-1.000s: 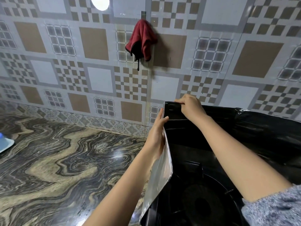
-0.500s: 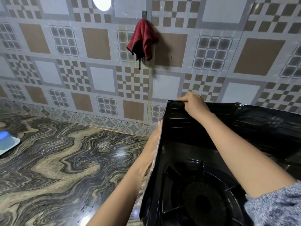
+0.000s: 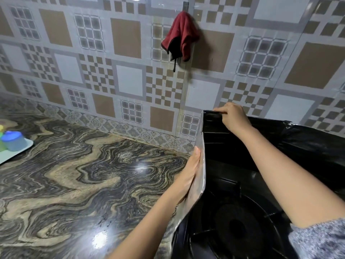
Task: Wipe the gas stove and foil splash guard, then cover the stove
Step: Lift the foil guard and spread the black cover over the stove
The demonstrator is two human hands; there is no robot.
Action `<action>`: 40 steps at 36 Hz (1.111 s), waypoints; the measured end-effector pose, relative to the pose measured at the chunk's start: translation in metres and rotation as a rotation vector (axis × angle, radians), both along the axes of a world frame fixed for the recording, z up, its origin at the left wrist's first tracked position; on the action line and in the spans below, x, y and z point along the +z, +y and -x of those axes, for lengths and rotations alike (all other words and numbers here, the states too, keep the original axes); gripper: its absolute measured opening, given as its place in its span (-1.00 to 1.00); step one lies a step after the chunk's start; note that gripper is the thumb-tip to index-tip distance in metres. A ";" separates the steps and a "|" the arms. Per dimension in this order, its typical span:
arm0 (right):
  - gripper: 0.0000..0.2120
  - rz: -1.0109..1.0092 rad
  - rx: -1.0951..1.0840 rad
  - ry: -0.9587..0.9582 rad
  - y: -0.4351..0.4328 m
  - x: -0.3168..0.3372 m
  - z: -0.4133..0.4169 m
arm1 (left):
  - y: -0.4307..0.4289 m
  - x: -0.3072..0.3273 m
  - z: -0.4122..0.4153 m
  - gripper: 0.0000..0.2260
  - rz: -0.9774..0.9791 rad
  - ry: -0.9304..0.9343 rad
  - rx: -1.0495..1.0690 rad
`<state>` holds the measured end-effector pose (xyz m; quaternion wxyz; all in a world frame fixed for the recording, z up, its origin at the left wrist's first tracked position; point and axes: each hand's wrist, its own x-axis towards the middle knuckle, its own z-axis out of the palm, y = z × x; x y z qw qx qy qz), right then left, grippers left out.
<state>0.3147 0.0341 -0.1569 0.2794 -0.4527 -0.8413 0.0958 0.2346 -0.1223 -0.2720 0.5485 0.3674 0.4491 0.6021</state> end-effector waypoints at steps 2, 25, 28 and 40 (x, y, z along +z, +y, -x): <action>-0.56 -0.013 0.002 0.003 -0.001 -0.002 0.004 | -0.004 0.002 -0.003 -0.34 -0.011 0.049 0.017; -0.59 0.006 -0.002 -0.009 0.000 -0.005 0.006 | -0.041 0.004 -0.010 -0.42 -0.209 0.166 0.071; -0.59 0.012 -0.001 -0.007 0.000 -0.003 0.006 | -0.045 0.008 -0.008 -0.41 -0.219 0.173 0.098; -0.55 0.048 0.036 -0.042 0.002 0.000 -0.002 | -0.045 0.059 0.007 -0.48 -0.182 0.282 0.058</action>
